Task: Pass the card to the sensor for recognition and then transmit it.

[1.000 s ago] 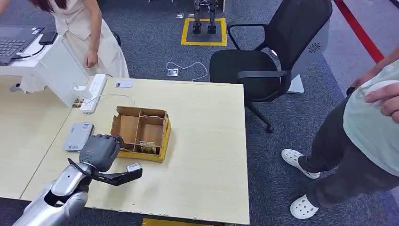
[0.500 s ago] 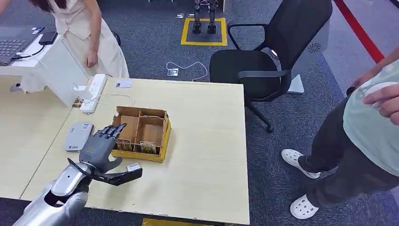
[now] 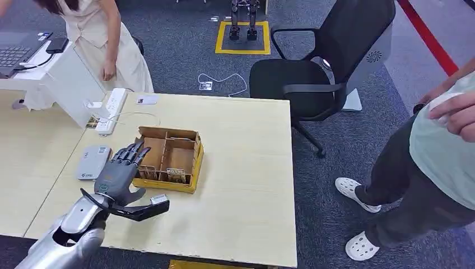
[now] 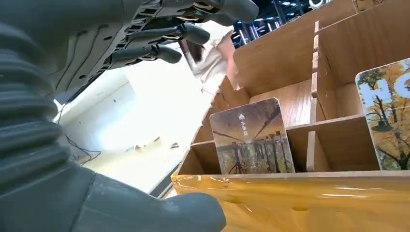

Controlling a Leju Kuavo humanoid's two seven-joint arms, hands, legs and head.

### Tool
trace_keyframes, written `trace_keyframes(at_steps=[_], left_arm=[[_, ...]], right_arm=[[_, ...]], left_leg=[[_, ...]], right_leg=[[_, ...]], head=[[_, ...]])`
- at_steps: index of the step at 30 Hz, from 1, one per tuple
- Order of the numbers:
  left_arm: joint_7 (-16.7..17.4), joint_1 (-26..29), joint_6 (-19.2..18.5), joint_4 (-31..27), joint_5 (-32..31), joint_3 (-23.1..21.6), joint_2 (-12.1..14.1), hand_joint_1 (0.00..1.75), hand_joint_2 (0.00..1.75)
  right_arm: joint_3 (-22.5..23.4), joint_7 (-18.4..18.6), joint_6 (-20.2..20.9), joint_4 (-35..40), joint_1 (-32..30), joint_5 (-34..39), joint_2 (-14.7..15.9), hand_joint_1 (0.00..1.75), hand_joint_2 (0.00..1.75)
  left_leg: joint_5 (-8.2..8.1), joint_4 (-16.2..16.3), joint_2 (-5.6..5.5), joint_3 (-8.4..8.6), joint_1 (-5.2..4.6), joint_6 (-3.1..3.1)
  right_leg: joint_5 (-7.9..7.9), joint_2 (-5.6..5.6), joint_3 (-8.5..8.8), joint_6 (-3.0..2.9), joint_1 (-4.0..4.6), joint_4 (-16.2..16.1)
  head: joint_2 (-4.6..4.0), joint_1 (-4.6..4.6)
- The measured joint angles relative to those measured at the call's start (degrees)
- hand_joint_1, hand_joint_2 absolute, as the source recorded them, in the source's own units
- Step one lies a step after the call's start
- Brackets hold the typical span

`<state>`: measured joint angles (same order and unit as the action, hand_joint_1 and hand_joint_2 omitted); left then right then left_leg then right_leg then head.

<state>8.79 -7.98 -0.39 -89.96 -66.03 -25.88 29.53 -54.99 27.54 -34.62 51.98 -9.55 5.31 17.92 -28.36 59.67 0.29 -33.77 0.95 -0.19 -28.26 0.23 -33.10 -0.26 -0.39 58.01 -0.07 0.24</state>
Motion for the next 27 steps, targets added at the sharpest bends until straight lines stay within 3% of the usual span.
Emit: trace_keyframes(at_steps=[9,27], left_arm=[[1.24,-0.42,-0.26,0.0,-4.22,-0.09,0.31,0.0,1.75],[1.25,-1.28,-0.26,0.46,-4.46,-0.48,-0.11,0.0,1.75]], right_arm=[[1.59,0.39,0.87,-0.13,-0.48,-1.2,-0.83,0.0,0.0],[3.13,-1.29,1.64,-1.29,-0.65,-1.7,-1.57,0.0,0.0]], left_leg=[[0.0,0.0,0.0,0.0,0.0,0.0],[0.0,0.0,0.0,0.01,0.0,0.0]], right_leg=[[0.0,0.0,-0.01,0.0,0.0,0.0],[0.0,0.01,-0.01,0.0,0.0,0.0]], head=[[0.0,-0.02],[0.0,0.0]])
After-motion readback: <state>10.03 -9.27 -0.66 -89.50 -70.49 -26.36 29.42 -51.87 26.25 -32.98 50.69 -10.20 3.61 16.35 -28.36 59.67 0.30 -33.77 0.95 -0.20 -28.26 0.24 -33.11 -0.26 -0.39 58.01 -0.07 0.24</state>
